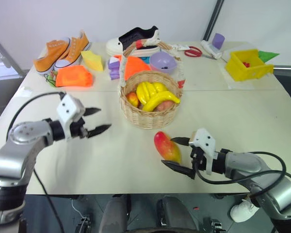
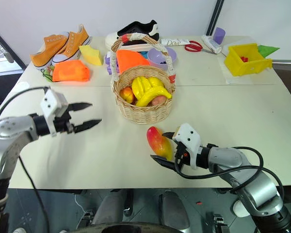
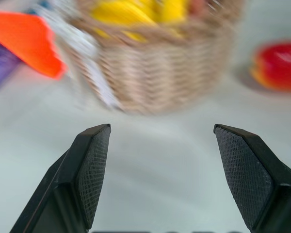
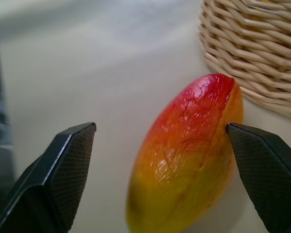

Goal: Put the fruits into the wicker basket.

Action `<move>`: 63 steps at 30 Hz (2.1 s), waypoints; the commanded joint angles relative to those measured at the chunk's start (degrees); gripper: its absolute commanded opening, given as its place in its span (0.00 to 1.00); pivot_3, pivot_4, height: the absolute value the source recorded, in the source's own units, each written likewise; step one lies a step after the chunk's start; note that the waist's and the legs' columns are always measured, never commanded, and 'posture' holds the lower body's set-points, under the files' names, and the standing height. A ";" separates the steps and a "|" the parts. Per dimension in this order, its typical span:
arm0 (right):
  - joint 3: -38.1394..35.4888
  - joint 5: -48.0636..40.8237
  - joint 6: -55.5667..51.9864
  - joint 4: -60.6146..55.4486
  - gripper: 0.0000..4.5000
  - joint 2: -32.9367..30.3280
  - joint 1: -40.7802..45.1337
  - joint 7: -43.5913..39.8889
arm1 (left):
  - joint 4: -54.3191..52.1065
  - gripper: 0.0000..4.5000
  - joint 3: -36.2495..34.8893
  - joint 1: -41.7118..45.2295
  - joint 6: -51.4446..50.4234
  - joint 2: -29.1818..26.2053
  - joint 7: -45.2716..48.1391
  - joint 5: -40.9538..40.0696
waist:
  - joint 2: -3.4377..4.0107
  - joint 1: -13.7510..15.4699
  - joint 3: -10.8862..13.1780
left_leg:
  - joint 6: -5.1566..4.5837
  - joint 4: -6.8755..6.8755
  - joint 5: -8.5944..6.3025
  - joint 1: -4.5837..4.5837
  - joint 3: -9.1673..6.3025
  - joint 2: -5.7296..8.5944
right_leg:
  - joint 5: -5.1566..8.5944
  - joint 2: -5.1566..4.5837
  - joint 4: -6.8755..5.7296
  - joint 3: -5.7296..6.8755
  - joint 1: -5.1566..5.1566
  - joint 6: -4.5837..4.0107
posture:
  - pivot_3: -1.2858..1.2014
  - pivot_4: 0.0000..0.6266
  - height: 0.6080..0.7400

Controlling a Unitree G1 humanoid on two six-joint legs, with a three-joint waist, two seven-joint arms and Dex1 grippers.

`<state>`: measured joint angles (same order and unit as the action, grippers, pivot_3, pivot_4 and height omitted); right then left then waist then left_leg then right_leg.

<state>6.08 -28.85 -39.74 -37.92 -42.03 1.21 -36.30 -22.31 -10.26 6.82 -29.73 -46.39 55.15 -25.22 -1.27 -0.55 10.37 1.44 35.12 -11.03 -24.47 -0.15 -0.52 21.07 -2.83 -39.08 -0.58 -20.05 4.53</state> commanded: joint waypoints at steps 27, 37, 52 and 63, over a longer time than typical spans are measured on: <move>-3.28 -1.39 -2.07 -3.71 0.51 5.11 10.25 -0.38 | -2.87 0.82 -1.99 -3.46 0.23 3.15 -7.25 -2.54 | -0.08 -0.55 -0.08 | -0.02 -0.08 0.00 -0.06 0.01 -0.04 | -0.04 0.09 -0.09 0.01 -0.16 0.02 | 0.52 0.24 0.95; 1.31 1.73 -16.40 8.14 0.51 9.23 36.51 9.83 | -3.41 0.82 -3.20 -5.00 2.97 4.12 -7.61 -3.40 | -0.11 -0.27 -0.10 | -0.02 -0.08 0.00 -0.08 0.01 -0.03 | -0.03 0.02 -0.07 0.01 -0.21 -0.01 | 0.52 0.24 0.95; 1.77 8.47 -6.64 11.15 0.99 10.40 40.72 5.34 | -5.63 0.82 -1.48 -5.13 2.08 5.40 -9.91 -3.40 | -0.03 -0.39 -0.05 | -0.02 -0.10 0.00 -0.21 0.03 -0.03 | -0.06 0.05 -0.13 0.02 -0.36 -0.01 | 0.52 0.24 0.95; -12.98 -0.22 -13.51 4.57 0.99 4.47 33.23 5.61 | -5.82 0.82 0.28 -4.10 1.71 5.81 -9.54 -3.98 | -0.02 -0.58 -0.05 | -0.03 -0.07 0.00 -0.22 0.03 -0.05 | -0.05 0.05 -0.12 0.01 -0.34 -0.01 | 0.52 0.24 0.95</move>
<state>-6.04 -31.21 -53.82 -34.36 -37.52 33.61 -33.78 -26.09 -10.11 2.07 -28.28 -40.62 45.49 -28.26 -1.29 -1.13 10.32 1.41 35.05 -11.03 -24.69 -0.12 -0.57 21.02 -2.78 -39.21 -0.57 -20.40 4.52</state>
